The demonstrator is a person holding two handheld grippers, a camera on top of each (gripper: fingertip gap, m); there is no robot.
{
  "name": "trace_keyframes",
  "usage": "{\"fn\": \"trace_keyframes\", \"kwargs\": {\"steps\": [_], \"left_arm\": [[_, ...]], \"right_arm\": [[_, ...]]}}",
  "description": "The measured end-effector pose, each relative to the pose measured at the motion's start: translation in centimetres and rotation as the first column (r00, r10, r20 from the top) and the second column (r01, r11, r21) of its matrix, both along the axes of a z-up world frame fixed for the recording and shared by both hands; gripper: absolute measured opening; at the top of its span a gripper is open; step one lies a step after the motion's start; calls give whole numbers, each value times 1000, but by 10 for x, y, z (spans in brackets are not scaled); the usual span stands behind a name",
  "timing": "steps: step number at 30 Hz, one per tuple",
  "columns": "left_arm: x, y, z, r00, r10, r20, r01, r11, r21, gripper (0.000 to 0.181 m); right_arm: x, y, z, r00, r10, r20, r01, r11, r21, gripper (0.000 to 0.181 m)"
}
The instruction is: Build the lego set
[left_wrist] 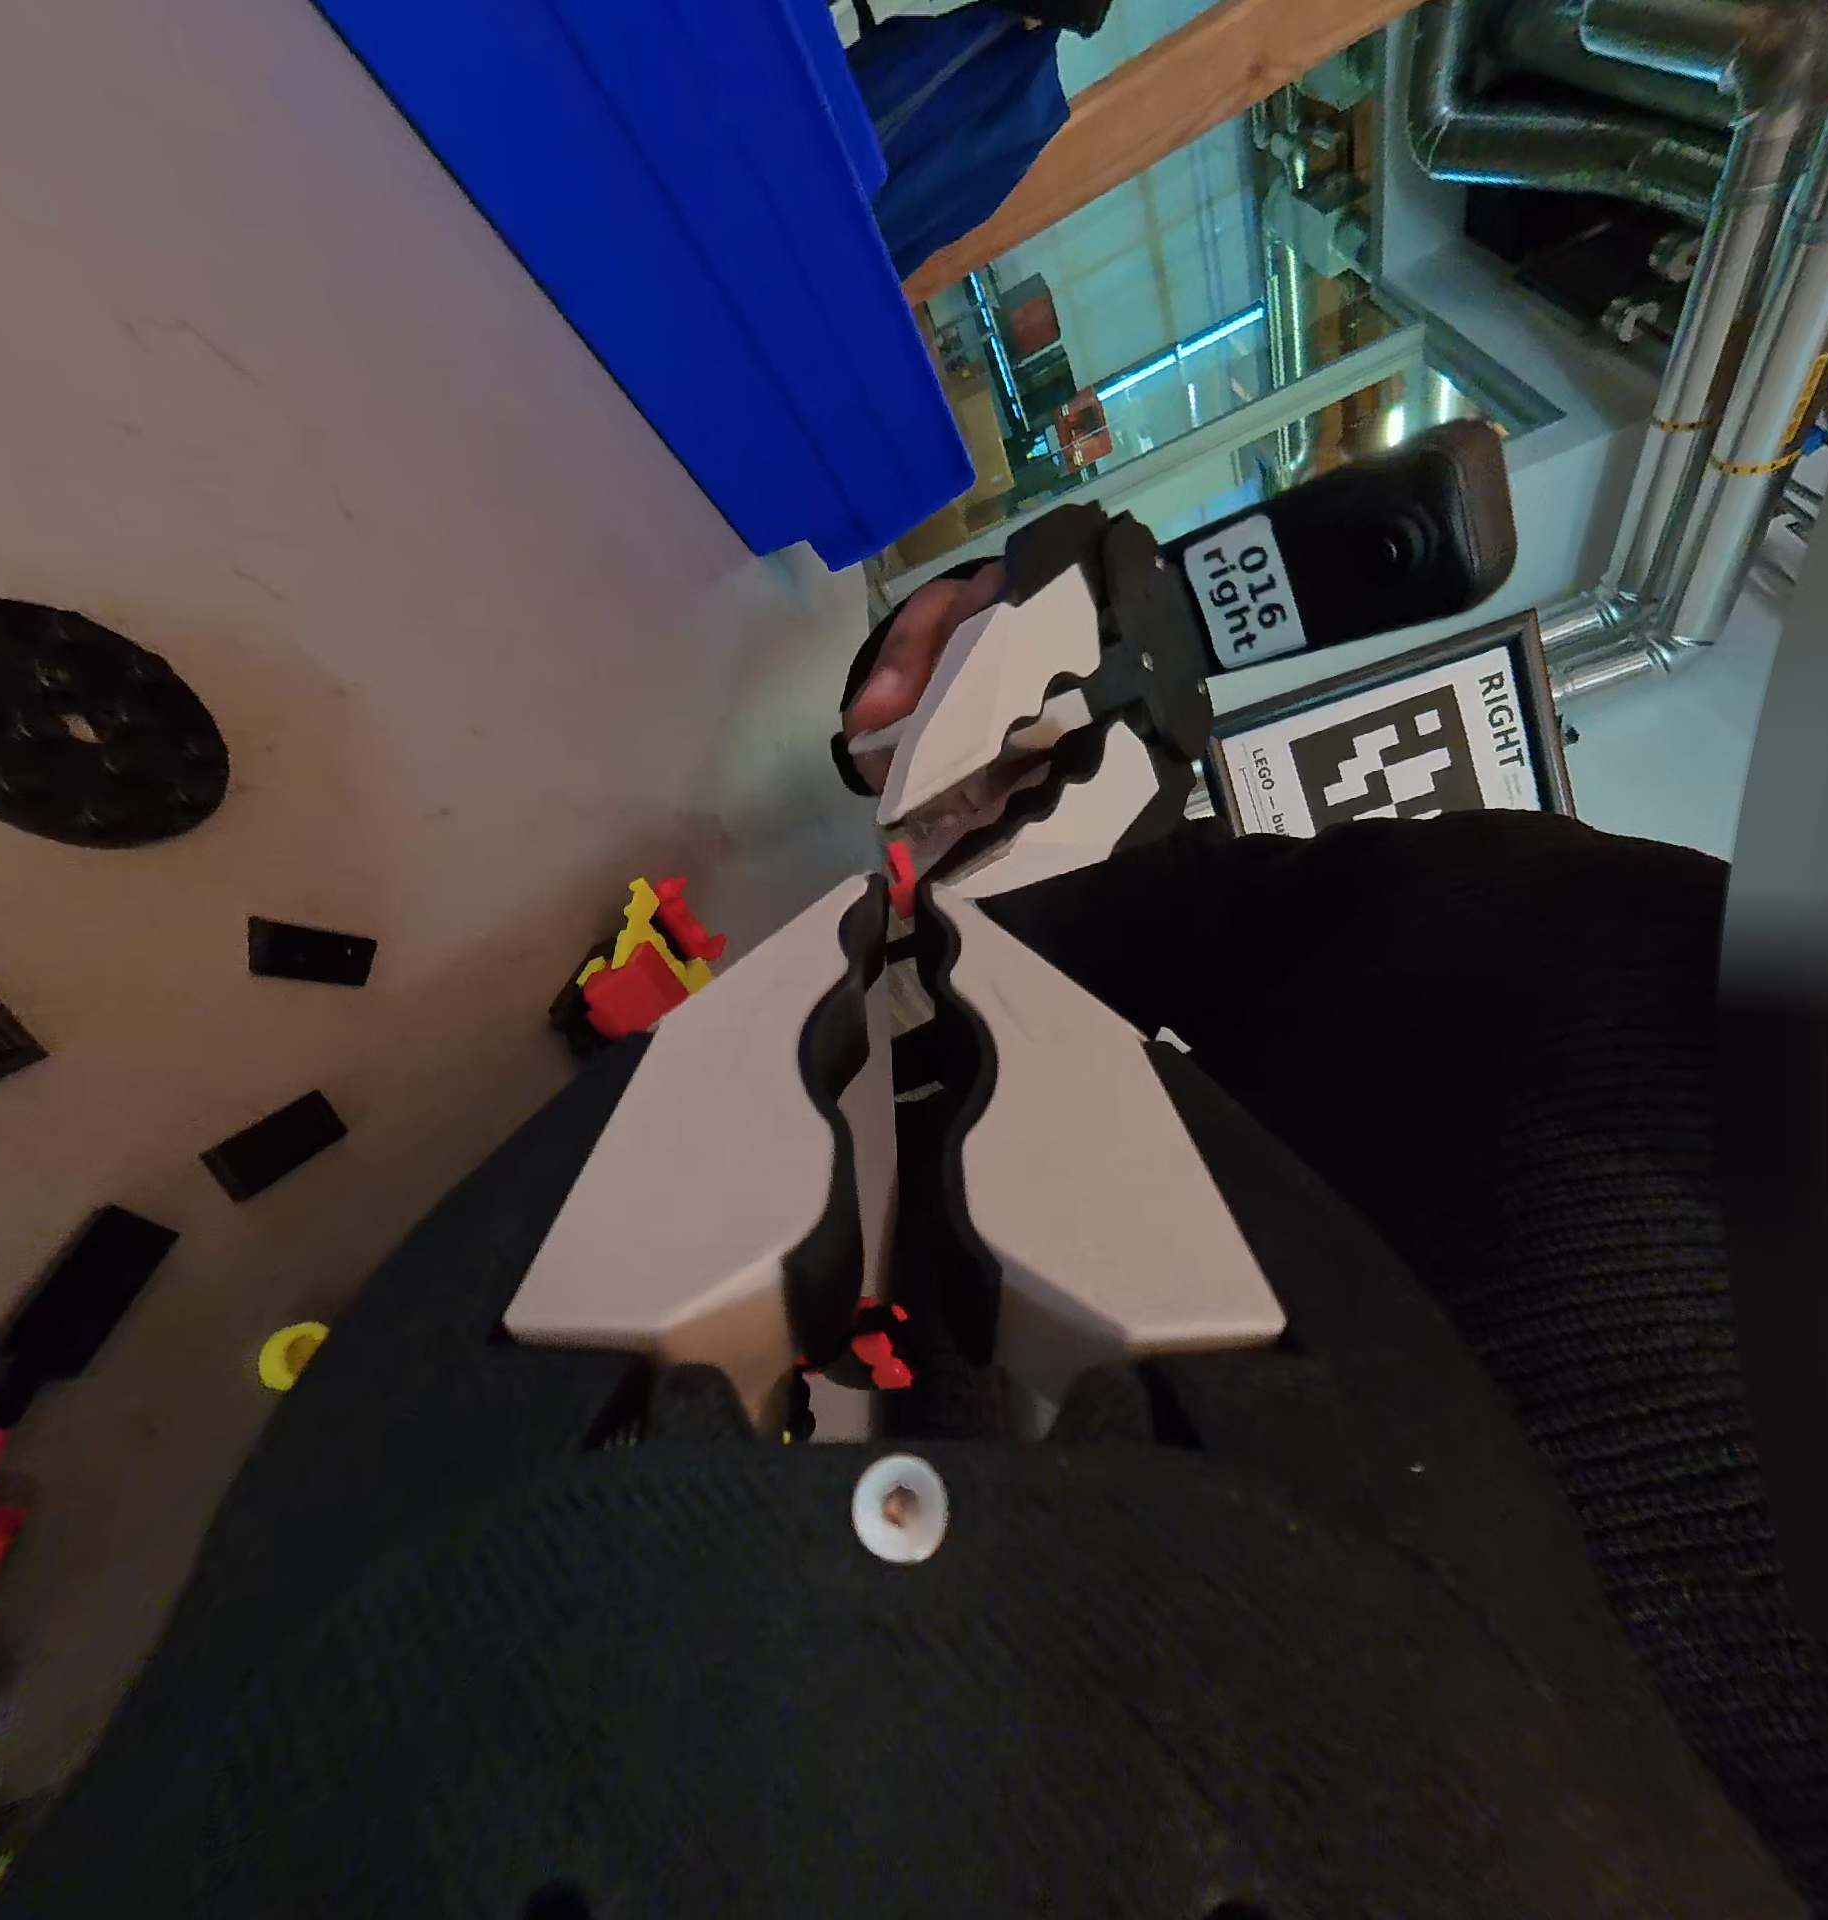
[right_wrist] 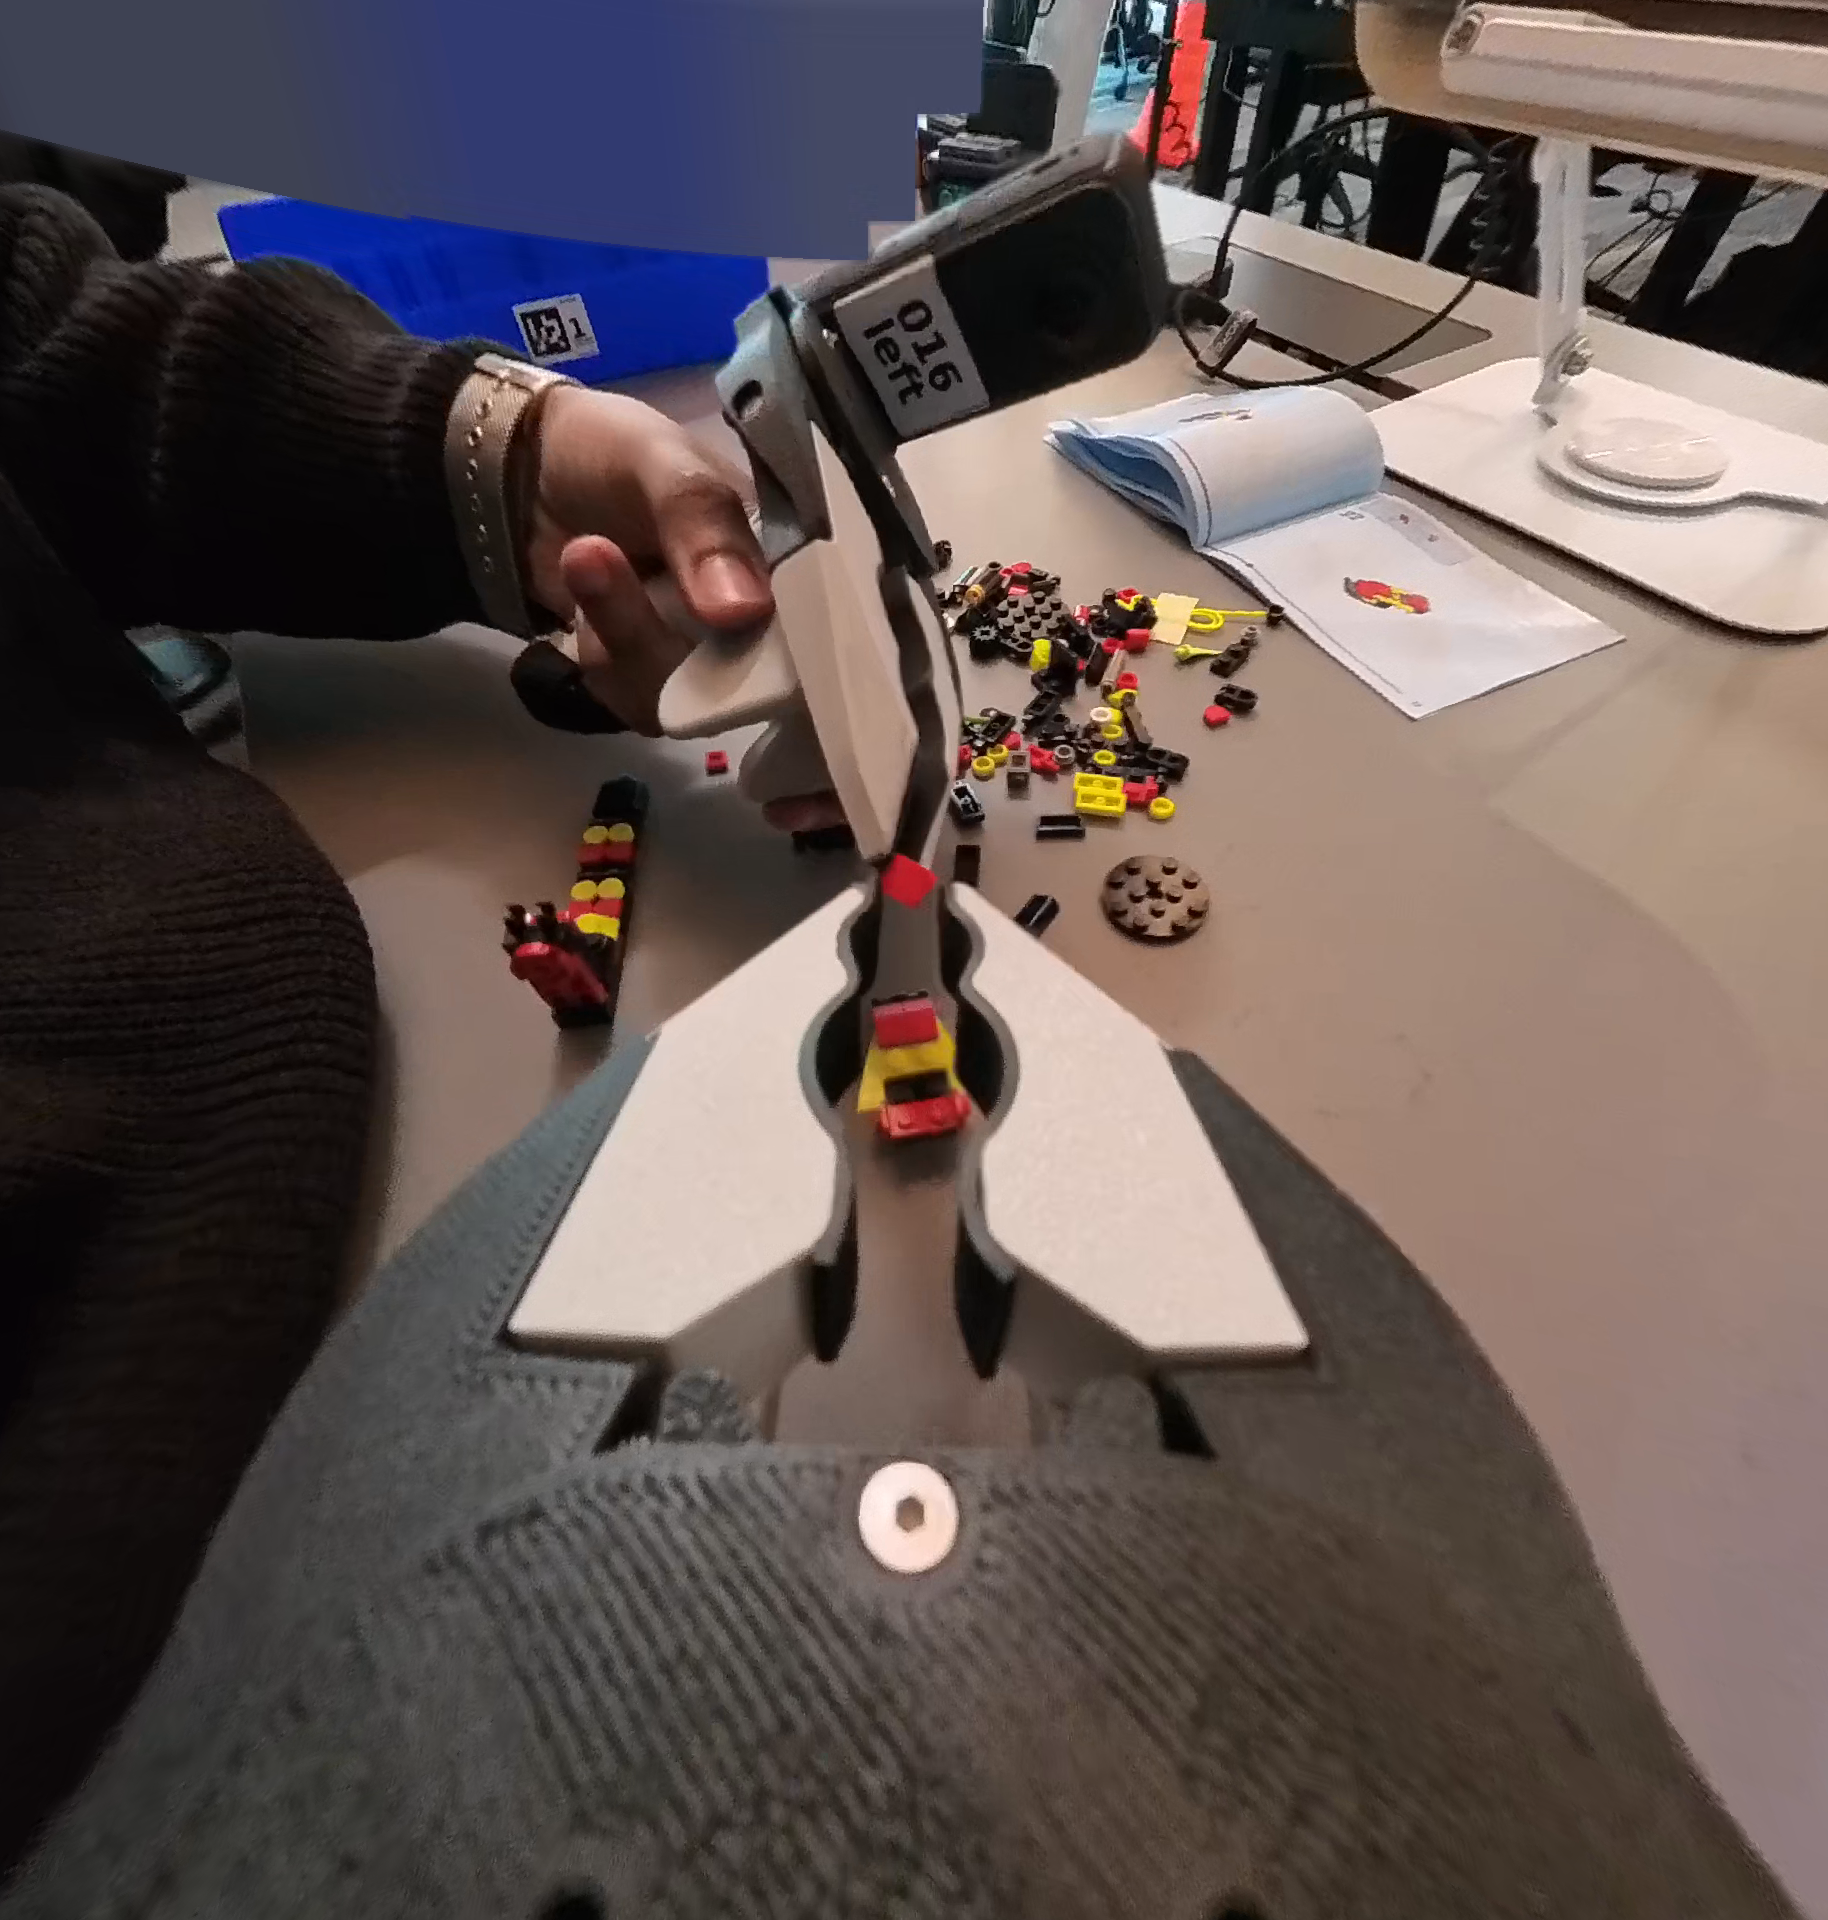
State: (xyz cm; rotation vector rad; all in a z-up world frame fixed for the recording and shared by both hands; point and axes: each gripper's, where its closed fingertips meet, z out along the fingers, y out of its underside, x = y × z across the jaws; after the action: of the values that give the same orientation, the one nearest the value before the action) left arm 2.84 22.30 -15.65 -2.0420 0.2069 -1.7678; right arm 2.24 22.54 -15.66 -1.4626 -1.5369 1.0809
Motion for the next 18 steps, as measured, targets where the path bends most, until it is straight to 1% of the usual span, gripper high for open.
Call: {"fn": "trace_keyframes", "kwargs": {"steps": [2, 4, 5, 7, 9, 11, 14, 18], "left_arm": [[0, -2, -3, 1000, -15, -3, 15, 1000, -25, 1], [2, -10, -8, 998, -66, -12, 65, 996, -55, 1], [4, -14, -11, 995, -92, -24, 91, 994, -65, 1], [7, -20, -15, 990, -130, -52, 126, 990, -68, 1], [9, -24, -16, 986, -154, -66, 150, 986, -66, 1], [10, -28, -17, 981, -177, -78, 172, 983, -63, 1], [11, -30, -19, 977, -186, -108, 181, 982, -56, 0], [11, -31, -19, 974, -193, -115, 188, 981, -53, 1]], "right_arm": [[2, -4, 1, 999, 33, 7, -33, 995, 98, 14], [3, -12, 4, 997, 73, 14, -74, 964, 254, 15], [4, -17, 3, 995, 94, 29, -98, 936, 338, 15], [5, -24, -4, 990, 113, 91, -143, 856, 498, 16], [6, -27, -15, 980, 109, 167, -188, 778, 599, 15], [6, -29, -22, 972, 103, 210, -215, 747, 629, 14], [6, -30, -22, 971, 114, 208, -221, 759, 613, 11], [7, -32, -22, 970, 127, 206, -227, 774, 591, 7]]}}
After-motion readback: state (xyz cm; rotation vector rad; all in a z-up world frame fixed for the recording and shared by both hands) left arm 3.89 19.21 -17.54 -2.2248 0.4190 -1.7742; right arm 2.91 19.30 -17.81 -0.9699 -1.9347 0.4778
